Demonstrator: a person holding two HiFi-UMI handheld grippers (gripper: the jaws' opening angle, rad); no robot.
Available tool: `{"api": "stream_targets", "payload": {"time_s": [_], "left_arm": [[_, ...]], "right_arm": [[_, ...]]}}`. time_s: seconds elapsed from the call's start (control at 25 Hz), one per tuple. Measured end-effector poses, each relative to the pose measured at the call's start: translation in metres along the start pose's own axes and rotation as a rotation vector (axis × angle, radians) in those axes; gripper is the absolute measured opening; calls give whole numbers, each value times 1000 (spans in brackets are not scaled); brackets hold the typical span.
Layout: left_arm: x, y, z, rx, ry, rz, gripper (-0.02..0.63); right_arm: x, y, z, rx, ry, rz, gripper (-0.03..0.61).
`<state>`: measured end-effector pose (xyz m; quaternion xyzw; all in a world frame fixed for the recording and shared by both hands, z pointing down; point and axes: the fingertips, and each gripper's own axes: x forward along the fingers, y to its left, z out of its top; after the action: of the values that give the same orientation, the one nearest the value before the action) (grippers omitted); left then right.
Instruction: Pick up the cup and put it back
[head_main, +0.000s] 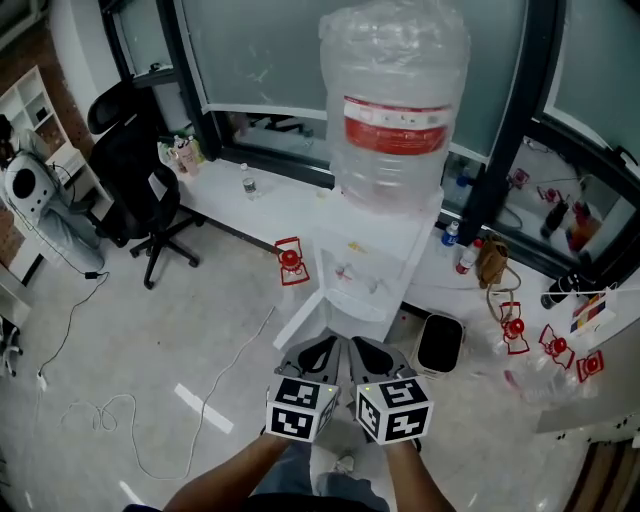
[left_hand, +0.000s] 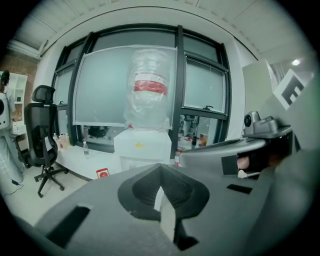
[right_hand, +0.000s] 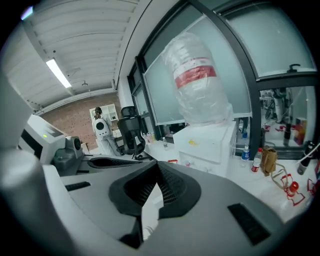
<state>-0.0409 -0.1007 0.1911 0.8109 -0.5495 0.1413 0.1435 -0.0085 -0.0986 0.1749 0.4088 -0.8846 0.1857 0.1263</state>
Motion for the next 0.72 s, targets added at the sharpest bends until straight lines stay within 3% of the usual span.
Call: {"api": "stream_targets", "payload": {"time_s": [0.72], "left_arm": [[-38, -28, 7, -2, -28, 40, 9]], "right_arm": [[-45, 20, 4, -12, -35, 3, 21]]}}
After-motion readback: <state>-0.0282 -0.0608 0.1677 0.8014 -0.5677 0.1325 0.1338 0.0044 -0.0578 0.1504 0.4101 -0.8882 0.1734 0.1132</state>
